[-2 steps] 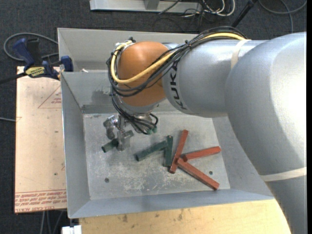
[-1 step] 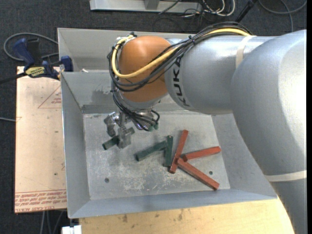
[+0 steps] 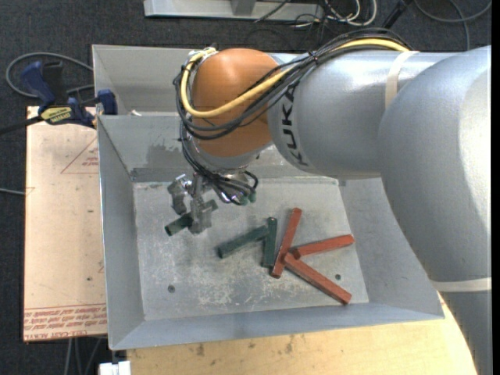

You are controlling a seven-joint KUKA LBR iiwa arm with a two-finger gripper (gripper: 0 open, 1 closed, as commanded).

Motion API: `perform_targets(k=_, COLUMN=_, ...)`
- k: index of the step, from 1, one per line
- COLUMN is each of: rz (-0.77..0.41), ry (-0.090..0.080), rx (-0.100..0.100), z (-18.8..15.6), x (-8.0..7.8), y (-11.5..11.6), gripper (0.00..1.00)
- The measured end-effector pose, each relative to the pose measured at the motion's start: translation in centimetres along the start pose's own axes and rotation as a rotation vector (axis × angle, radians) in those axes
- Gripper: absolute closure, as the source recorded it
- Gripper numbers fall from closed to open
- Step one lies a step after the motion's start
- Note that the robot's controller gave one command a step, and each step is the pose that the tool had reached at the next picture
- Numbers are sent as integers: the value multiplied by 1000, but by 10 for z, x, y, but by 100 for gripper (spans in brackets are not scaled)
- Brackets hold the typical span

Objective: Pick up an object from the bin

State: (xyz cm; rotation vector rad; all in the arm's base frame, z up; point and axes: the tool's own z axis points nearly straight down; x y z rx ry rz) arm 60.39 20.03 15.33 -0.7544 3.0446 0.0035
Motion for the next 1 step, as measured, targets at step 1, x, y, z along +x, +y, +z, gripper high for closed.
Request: perform_targets(k=1, rz=3, ry=0, rx=0, z=-14, x=-1, y=0, gripper=100)
